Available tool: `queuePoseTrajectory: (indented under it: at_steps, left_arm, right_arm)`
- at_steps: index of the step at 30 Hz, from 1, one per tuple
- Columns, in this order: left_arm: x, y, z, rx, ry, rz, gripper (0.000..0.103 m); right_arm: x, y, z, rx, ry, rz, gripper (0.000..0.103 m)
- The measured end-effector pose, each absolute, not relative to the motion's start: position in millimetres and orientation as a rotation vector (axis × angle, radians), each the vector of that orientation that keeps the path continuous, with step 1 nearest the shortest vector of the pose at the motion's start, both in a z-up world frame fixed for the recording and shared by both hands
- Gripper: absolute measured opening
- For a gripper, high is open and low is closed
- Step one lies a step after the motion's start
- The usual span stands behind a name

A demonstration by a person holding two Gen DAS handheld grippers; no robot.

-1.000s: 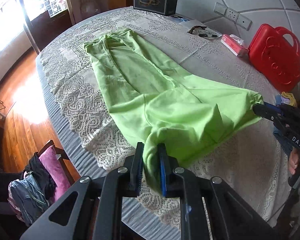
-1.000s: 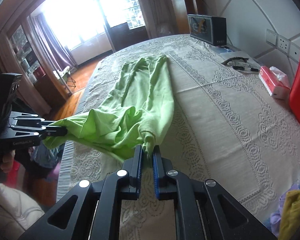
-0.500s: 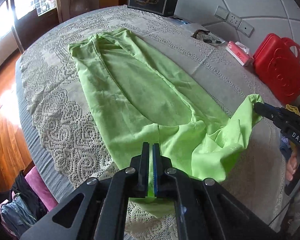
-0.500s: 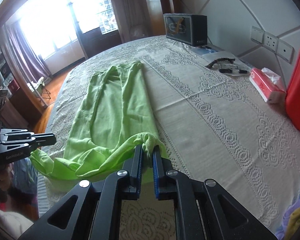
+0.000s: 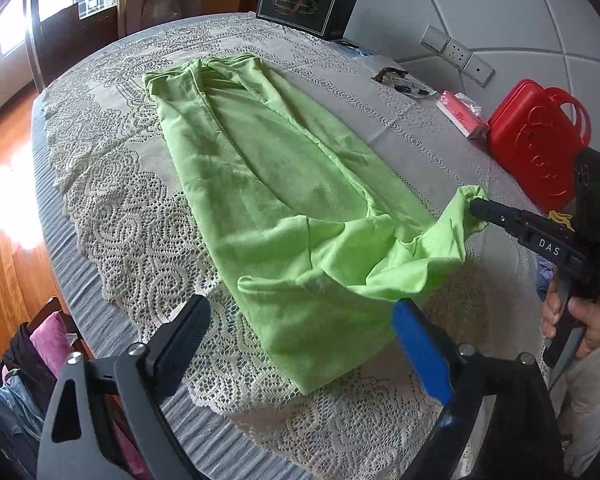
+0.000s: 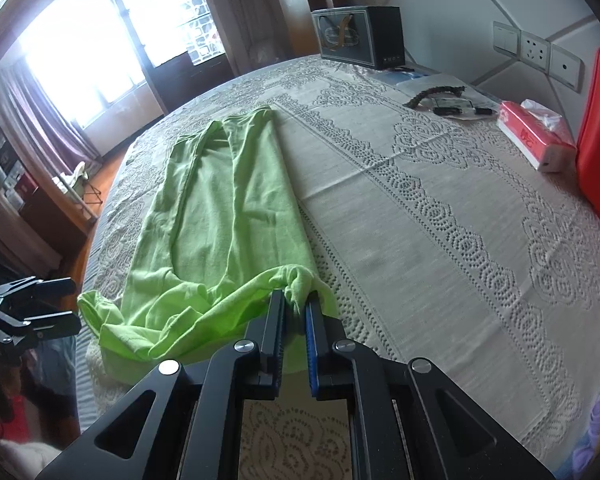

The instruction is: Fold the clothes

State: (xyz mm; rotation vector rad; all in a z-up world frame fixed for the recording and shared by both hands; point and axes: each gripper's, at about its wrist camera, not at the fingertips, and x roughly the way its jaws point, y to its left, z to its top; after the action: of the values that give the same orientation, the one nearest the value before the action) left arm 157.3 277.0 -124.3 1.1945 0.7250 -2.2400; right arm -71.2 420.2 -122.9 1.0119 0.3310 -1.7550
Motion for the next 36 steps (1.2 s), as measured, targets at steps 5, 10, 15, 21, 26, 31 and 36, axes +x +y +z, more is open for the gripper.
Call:
queuePoseTrajectory:
  at_steps: [5,10,15,21,26,31,36]
  left_arm:
    - [158,279,-139,1.178,0.711,-2.205,0.093]
    - [147,273,-157,1.165,0.709,-2.194,0.092]
    - [136,271,-174,1.216,0.791,-2.225,0.021]
    - [140,283,-156,1.174,0.721,-2.237,0.009]
    - [151,277,-103,1.053,0.649,-2.26,0.009]
    - [151,242,-63,0.962,0.596,-2.249,0.005]
    - [137,169,-59,0.942,0.599,-2.222,0.004]
  right_arm:
    - [-72,430,-124,1.001,0.322,-1.736,0.01]
    - [-72,436,-126,1.002,0.311,-1.729,0.01]
    - [-71,440,-130,1.004,0.311,-1.724,0.01]
    - [-68,443,-135,1.002,0.329,-1.729,0.01]
    - [-64,441,-118,0.935,0.337,-1.75,0.01]
    - [-68,400,-84,0.829,0.336,-1.75,0.01]
    - [-86,330,-60,0.767,0.311,-1.752,0.01]
